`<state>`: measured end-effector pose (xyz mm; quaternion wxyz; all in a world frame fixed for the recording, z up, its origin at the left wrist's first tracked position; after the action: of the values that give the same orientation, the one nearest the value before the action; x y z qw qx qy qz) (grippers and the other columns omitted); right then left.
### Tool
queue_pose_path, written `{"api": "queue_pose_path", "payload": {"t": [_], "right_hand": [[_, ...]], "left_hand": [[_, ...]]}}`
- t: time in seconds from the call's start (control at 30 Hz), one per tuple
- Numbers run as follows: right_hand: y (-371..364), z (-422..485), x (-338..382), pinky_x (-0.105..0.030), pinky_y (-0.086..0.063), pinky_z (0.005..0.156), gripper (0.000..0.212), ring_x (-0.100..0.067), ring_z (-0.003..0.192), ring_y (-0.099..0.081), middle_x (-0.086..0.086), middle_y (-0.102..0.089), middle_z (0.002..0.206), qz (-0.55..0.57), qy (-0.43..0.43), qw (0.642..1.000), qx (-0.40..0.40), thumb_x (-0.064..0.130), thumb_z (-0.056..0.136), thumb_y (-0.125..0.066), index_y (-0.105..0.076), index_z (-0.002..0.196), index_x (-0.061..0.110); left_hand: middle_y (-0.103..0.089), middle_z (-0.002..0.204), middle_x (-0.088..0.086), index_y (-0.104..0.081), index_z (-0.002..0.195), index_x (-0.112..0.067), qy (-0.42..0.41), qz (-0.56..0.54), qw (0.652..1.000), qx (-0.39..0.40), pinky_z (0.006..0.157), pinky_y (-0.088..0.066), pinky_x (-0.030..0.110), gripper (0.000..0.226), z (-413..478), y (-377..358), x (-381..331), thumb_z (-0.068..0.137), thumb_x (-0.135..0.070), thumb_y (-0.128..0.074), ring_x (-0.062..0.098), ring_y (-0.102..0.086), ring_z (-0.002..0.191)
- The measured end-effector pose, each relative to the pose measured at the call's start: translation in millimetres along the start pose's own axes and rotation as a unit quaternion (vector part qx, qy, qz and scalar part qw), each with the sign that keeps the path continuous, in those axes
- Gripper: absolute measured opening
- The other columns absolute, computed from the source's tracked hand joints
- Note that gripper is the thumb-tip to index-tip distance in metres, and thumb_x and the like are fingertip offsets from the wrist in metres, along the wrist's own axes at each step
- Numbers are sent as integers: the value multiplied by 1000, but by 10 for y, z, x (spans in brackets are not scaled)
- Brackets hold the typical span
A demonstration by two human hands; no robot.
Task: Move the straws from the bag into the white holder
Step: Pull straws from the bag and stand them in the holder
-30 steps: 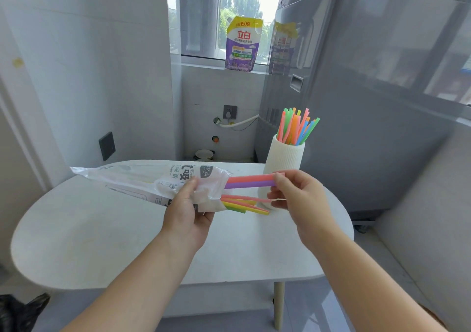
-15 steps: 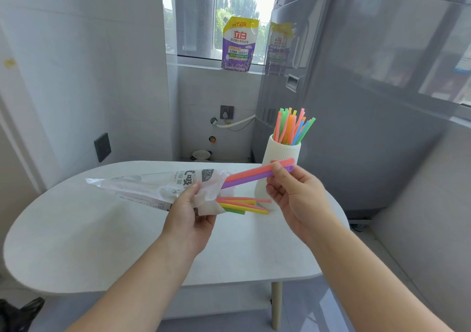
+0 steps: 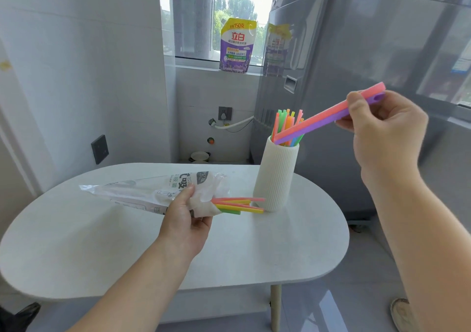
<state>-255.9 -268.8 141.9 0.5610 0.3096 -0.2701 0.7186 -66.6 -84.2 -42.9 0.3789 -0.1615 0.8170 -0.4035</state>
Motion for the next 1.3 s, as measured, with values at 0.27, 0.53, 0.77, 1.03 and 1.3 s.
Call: {"api": "queue_pose_path", "payload": {"t": [0.27,0.53,0.77,1.03,1.3], "right_hand": [[-124,190,-53,-51,-60,80,20,-30,79,-74,-4,-73,75,-123,27,992,16,36,87,-64,-72,80,18],[-189,222,-17,-50,-60,79,20,-30,77,-74,-1,-71,72,-134,27,991,11,37,86,-64,-70,78,20],[-248,214,-35,-48,-60,78,22,-29,77,-73,-5,-73,76,-157,31,987,30,32,88,-65,-71,83,13],[-382,351,-157,-50,-61,81,19,-33,83,-75,-12,-75,83,-201,-2,975,96,24,92,-67,-71,87,6],[-666,499,-225,-33,-53,74,20,-29,84,-66,-8,-69,88,-290,61,946,132,19,94,-64,-63,111,9]], "left_hand": [[-80,91,5,-64,119,-13,0,6,1000,4,50,-59,24,24,33,13,5,95,-16,-69,14,-78,70],[-82,83,3,-62,127,-12,-4,4,1000,8,51,-60,25,33,83,27,10,94,-14,-70,14,-79,72],[-77,109,6,-58,136,-14,-13,8,1000,1,50,-59,25,44,75,22,10,94,-14,-71,15,-79,72],[-76,112,6,-57,139,-16,-18,12,1000,-5,50,-59,25,47,47,26,-4,94,-14,-70,15,-79,71],[-76,110,6,-58,137,-15,-17,16,1000,-7,49,-59,25,44,52,32,-4,94,-14,-70,14,-78,70]]}}
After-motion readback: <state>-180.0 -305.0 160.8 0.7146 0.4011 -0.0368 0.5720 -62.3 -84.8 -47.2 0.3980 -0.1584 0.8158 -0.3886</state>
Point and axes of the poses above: each hand's wrist, its own z-axis towards the middle knuckle, its own y-axis out of the back of the hand, x = y × z, the point moved 3 cm from there along z, towards the middle knuckle
